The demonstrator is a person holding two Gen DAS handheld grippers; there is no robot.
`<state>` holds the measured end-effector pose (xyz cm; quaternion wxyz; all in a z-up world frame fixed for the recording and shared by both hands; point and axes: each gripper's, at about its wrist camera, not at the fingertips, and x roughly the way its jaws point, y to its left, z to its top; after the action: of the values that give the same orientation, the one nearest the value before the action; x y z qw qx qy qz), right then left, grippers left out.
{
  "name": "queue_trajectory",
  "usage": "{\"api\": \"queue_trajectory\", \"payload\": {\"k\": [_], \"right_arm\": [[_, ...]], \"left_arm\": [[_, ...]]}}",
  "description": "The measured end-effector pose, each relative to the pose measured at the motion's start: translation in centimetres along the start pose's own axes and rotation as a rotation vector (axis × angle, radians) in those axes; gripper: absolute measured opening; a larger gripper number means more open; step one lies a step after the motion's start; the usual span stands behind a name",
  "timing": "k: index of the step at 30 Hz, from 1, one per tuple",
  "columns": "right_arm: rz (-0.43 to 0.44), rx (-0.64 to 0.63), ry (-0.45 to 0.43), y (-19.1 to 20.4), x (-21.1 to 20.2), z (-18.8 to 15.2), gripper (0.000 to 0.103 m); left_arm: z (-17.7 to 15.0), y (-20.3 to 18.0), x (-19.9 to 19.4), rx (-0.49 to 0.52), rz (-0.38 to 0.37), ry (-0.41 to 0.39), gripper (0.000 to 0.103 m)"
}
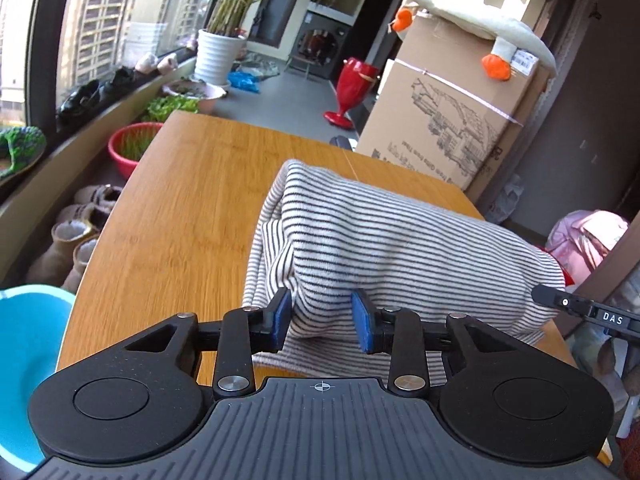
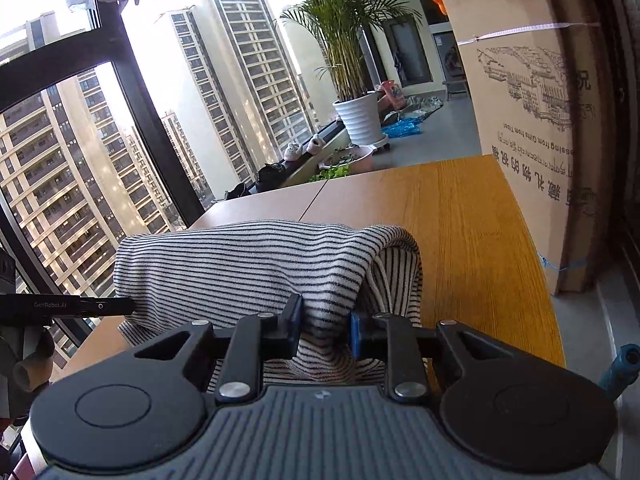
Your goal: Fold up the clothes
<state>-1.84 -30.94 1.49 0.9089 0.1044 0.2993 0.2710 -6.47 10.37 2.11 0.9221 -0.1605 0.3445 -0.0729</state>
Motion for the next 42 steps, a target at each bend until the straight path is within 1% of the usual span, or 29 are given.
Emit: {"api": "queue_trajectory", "payload": {"k": [2, 4, 5, 6, 7, 8, 9, 10, 12, 13, 15, 16, 17, 18, 19, 20, 22, 23, 26, 27, 28, 29, 30, 32, 35, 37, 39, 41, 42], "right_arm": [[0.001, 0.015, 0.002, 0.0, -0.2, -0.2, 0.023], [-0.003, 0.013, 0.003, 0.1, -0.3, -0.4, 0.023], [-0.006, 0.008, 0.003, 0.2, -0.3, -0.6, 0.023], [-0.009, 0.003, 0.004, 0.2, -0.3, -0.8, 0.024], [-0.012, 0.003, 0.002, 0.2, -0.3, -0.9, 0.024], [-0.014, 0.011, -0.003, 0.2, -0.2, -1.0, 0.024], [-0.014, 0.022, -0.008, 0.1, -0.2, -1.1, 0.024], [-0.015, 0.034, -0.015, 0.1, -0.2, -1.1, 0.024], [-0.021, 0.035, -0.022, 0.2, -0.5, -1.4, 0.024], [-0.024, 0.031, -0.024, 0.3, -0.7, -1.5, 0.024], [-0.023, 0.008, -0.023, 0.6, -1.3, -1.8, 0.024], [-0.021, -0.006, -0.021, 0.8, -1.7, -2.0, 0.024], [-0.025, -0.029, -0.02, 1.0, -2.1, -2.1, 0.024], [-0.04, -0.064, -0.021, 1.3, -2.6, -2.3, 0.026], [-0.054, -0.099, -0.021, 1.6, -3.1, -2.4, 0.032], [-0.068, -0.132, -0.026, 2.0, -3.6, -2.5, 0.034], [-0.093, -0.18, -0.058, 2.7, -4.8, -2.3, 0.036], [-0.09, -0.187, -0.09, 3.2, -5.5, -1.8, 0.036], [-0.004, -0.182, -0.218, 5.1, -7.4, 0.5, 0.036], [0.032, -0.18, -0.246, 5.7, -7.5, 1.2, 0.04], [0.064, -0.179, -0.261, 6.2, -7.3, 1.7, 0.048], [0.091, -0.179, -0.266, 6.6, -6.7, 2.1, 0.054], [0.106, -0.178, -0.253, 6.9, -5.5, 2.3, 0.062], [0.108, -0.16, -0.191, 6.9, -2.4, 2.5, 0.062], [0.048, -0.063, -0.048, 5.3, 2.3, 1.4, 0.061], [0.042, -0.05, -0.037, 4.9, 2.6, 0.1, 0.06], [0.035, -0.1, -0.041, 5.6, 1.8, -1.1, 0.06], [0.025, -0.139, -0.038, 6.2, 0.9, -2.1, 0.06], [0.017, -0.165, -0.036, 6.6, 0.6, -2.6, 0.06]], "left_arm": [[-0.3, 0.1, -0.8, -0.012, 0.018, -0.006, 0.038], [0.8, -0.9, -2.9, 0.015, 0.036, -0.093, 0.04], [1.8, -1.9, -4.3, 0.049, 0.041, -0.165, 0.049], [2.8, -3.1, -5.6, 0.086, 0.04, -0.238, 0.056], [3.6, -4.1, -6.3, 0.117, 0.032, -0.29, 0.071], [4.6, -5.6, -6.6, 0.159, 0.005, -0.335, 0.087], [5.5, -6.9, -6.3, 0.195, -0.027, -0.355, 0.092], [5.9, -7.8, -5.1, 0.214, -0.053, -0.344, 0.095], [6.7, -9.4, -2.2, 0.244, -0.097, -0.304, 0.094], [6.5, -9.8, -0.5, 0.257, -0.096, -0.275, 0.093], [5.8, -10.2, 2.3, 0.271, -0.067, -0.212, 0.086], [5.1, -9.9, 3.3, 0.251, -0.057, -0.173, 0.08], [4.0, -9.3, 3.7, 0.223, -0.067, -0.143, 0.08], [2.8, -8.5, 3.9, 0.196, -0.084, -0.12, 0.08], [1.5, -8.0, 3.6, 0.191, -0.092, -0.117, 0.081], [0.3, -7.6, 3.0, 0.195, -0.096, -0.123, 0.081], [-1.3, -7.3, 1.9, 0.202, -0.103, -0.135, 0.082], [-1.8, -7.1, 1.5, 0.197, -0.108, -0.137, 0.084], [-2.9, -7.0, 0.6, 0.185, -0.12, -0.136, 0.093], [-3.2, -7.2, 0.5, 0.193, -0.114, -0.136, 0.093], [-3.5, -7.4, 0.5, 0.201, -0.109, -0.136, 0.094], [-3.7, -7.5, 0.5, 0.209, -0.103, -0.135, 0.094], [-4.0, -7.7, 0.5, 0.217, -0.097, -0.135, 0.094], [-4.4, -8.0, 0.4, 0.23, -0.089, -0.134, 0.094], [-4.0, -7.6, -0.7, 0.212, -0.107, -0.129, 0.094], [-3.2, -6.9, -2.1, 0.161, -0.149, -0.148, 0.094], [-1.5, -6.0, -3.9, 0.097, -0.198, -0.21, 0.094], [0.2, -5.7, -4.7, 0.069, -0.211, -0.277, 0.095], [1.1, -5.8, -4.7, 0.073, -0.21, -0.297, 0.095]]}}
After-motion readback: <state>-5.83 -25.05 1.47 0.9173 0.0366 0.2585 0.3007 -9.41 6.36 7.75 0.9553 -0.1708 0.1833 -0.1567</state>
